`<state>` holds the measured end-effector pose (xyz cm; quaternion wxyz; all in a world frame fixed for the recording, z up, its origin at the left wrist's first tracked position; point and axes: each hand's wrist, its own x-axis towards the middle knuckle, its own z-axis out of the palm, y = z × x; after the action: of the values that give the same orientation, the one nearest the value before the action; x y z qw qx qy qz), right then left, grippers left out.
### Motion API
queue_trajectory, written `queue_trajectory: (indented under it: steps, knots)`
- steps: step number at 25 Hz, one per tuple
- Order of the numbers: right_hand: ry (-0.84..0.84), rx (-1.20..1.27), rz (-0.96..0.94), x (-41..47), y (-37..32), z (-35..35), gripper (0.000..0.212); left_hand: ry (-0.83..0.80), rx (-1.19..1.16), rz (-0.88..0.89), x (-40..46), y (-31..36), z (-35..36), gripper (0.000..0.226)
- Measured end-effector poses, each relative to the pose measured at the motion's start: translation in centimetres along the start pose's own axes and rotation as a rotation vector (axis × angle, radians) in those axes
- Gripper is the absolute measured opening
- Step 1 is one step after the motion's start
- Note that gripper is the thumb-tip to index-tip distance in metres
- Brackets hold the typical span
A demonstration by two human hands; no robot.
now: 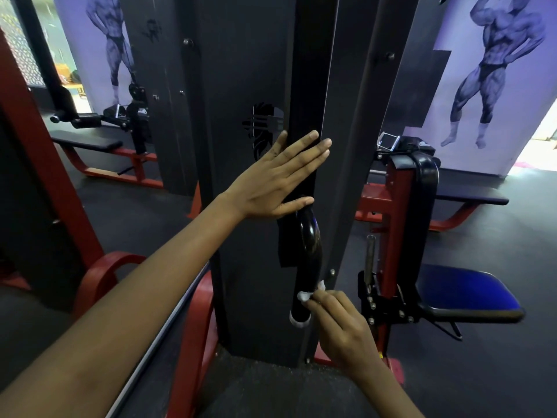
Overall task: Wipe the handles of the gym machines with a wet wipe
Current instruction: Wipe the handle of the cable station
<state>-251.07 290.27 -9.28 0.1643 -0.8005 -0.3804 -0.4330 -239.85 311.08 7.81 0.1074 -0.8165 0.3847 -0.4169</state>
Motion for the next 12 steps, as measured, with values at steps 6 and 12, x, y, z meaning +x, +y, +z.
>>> queue_trajectory:
  steps: [6, 12]
  knots:
    - [-0.134, 0.122, 0.174, -3.2, -0.5, 1.6, 0.018, -0.067, -0.400, -0.043, -1.5, 2.4, 0.5, 0.046]
    - [-0.072, 0.420, 0.517, -2.7, -1.9, 1.1, 0.014, -0.113, -0.667, -0.194, -3.2, 4.0, 1.1, 0.047]
